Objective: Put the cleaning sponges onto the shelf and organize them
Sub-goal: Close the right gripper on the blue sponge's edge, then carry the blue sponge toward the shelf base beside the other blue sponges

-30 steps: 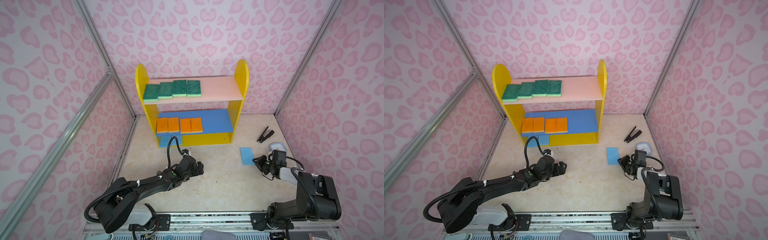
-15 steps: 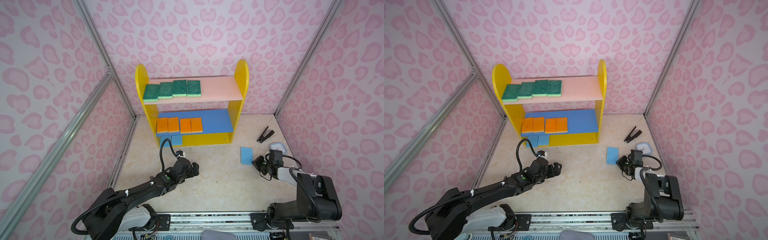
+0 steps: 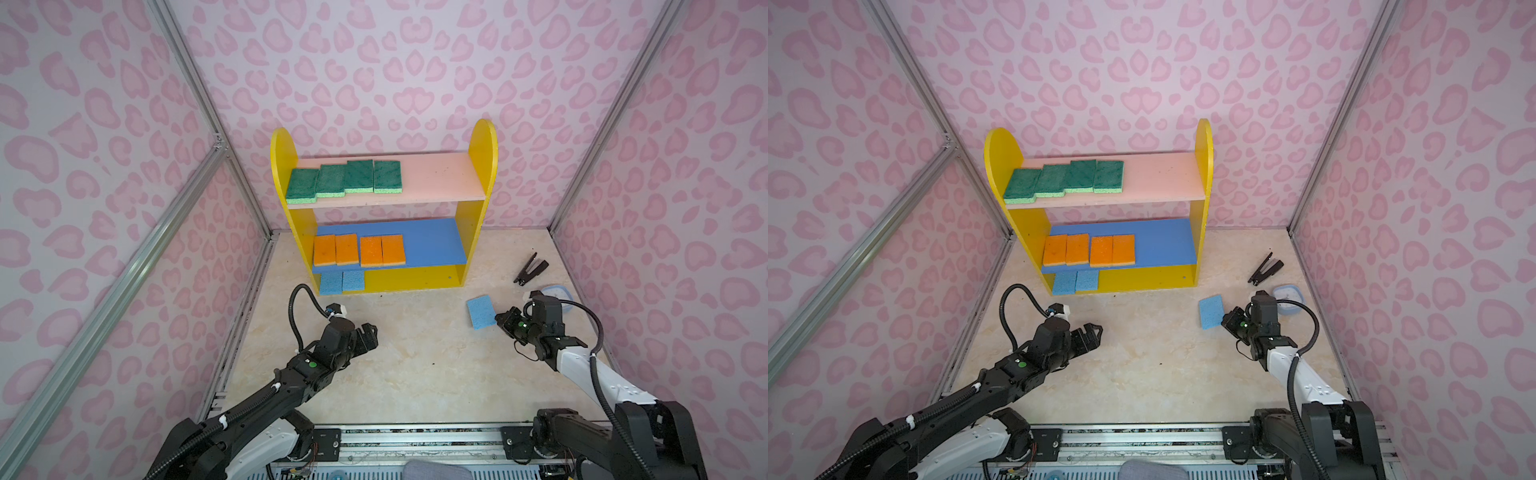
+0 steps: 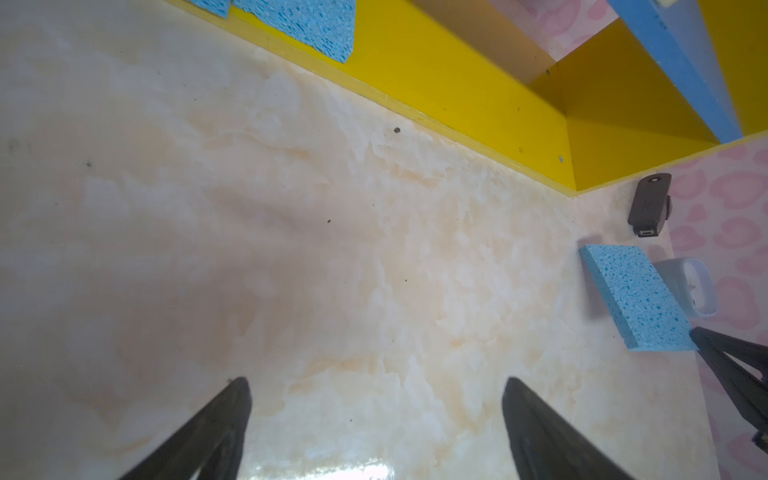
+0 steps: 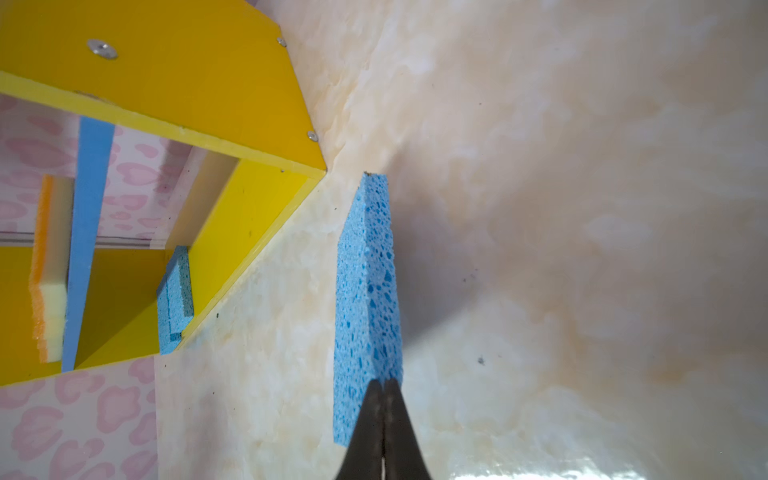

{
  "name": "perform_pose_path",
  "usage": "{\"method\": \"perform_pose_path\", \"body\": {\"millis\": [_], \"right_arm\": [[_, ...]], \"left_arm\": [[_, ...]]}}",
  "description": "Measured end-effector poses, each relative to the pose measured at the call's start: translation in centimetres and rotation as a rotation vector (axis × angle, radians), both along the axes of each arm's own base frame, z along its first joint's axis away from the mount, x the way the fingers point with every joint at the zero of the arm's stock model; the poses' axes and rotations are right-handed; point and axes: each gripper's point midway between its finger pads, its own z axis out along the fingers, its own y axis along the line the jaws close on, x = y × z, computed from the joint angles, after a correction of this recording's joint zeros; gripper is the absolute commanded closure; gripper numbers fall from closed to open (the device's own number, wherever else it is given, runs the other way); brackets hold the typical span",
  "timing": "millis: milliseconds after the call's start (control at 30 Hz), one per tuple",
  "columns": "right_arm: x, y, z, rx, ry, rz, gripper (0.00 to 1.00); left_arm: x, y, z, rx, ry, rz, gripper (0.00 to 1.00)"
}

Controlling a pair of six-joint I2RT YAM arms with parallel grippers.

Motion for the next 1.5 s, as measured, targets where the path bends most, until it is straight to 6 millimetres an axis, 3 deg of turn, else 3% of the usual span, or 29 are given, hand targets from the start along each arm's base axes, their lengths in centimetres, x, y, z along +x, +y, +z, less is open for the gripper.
{"method": "perform_pose_path", "body": {"millis": [167,467,667,767,867,1300,1400,1500], "right_arm": [[-0.5,1.2,0.9,0.006,-0.023,0.031,1.00],[-1.6,3.9,-0.4,0.024,0.019,0.116,1.00],[-1.6,3.9,-1.9,-0.011,0.084,0.120,0.60],[-1.9,3.9,-3.1,-0.039,0.137,0.128,0.51],[-2.1,4.5,-3.6,-0.074,0.165,0.161,0.48],[-2.0,5.8,-6.3,-0.184,0.251,0.226,0.48],[-1.4,6.1,-6.4,-0.205,0.244,0.230,0.61],[-1.3,6.1,-6.8,-0.221,0.252,0.228,0.83]], "left_arm": [[-0.5,1.2,-0.3,-0.005,0.008,0.023,0.05],[-1.0,1.6,-0.8,-0.019,0.018,0.024,0.05],[-1.2,1.8,-1.0,-0.025,0.021,0.031,0.05],[-1.3,1.9,-1.1,-0.024,0.023,0.031,0.05],[-1.3,1.9,-1.1,-0.025,0.022,0.033,0.05],[-1.4,2.0,-1.6,-0.022,0.034,0.033,0.05],[-1.5,2.0,-1.8,-0.020,0.039,0.035,0.05],[-1.5,2.1,-1.8,-0.019,0.040,0.036,0.04]]}}
